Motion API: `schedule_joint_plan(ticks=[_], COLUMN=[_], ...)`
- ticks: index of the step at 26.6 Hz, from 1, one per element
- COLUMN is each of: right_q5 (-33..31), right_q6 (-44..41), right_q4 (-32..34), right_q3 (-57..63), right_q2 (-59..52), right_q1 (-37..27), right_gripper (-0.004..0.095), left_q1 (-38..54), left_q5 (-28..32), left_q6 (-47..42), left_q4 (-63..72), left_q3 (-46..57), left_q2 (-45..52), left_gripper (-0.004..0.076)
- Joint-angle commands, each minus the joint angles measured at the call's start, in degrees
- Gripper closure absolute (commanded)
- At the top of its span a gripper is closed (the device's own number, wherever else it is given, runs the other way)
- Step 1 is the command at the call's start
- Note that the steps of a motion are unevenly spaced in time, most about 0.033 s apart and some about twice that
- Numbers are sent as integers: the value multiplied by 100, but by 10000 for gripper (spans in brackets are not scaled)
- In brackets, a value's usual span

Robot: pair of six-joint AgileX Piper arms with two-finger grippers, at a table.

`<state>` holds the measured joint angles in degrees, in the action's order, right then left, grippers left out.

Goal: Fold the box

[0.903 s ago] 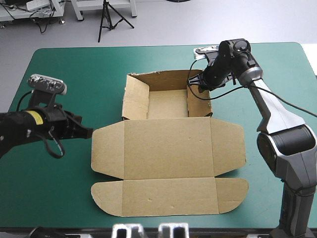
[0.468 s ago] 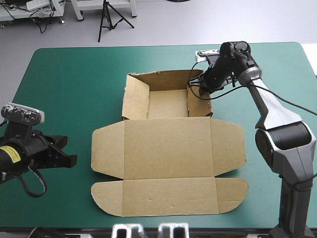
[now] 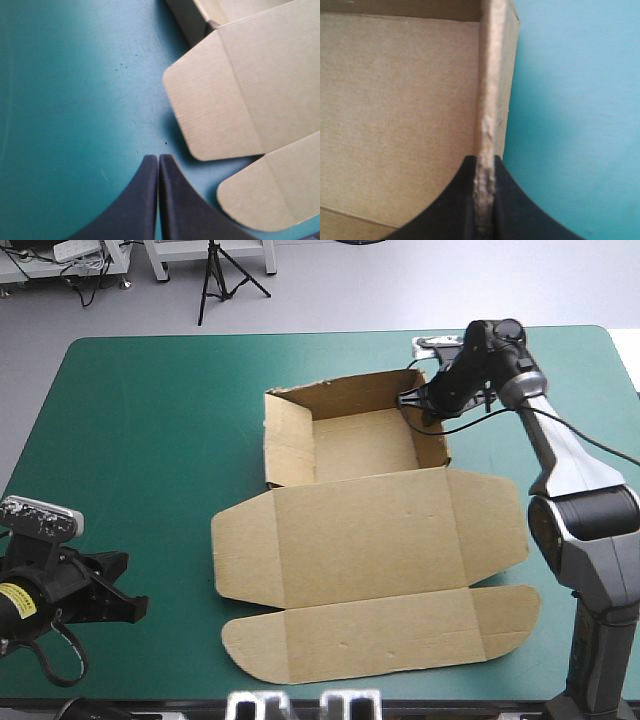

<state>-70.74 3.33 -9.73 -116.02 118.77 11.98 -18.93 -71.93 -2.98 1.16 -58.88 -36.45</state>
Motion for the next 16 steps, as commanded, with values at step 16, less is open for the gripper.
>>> schedule_joint_plan(ticks=[16], right_q5=[-119], right_q6=[542], right_q4=[930], right_q3=[649], right_q2=[-773], right_q1=[-3589], right_gripper=[920], left_q1=[-25], left_q5=[-231], left_q6=[-34], left_q4=[-515], left_q3=[-93], left_q2=[-5], left_gripper=[732])
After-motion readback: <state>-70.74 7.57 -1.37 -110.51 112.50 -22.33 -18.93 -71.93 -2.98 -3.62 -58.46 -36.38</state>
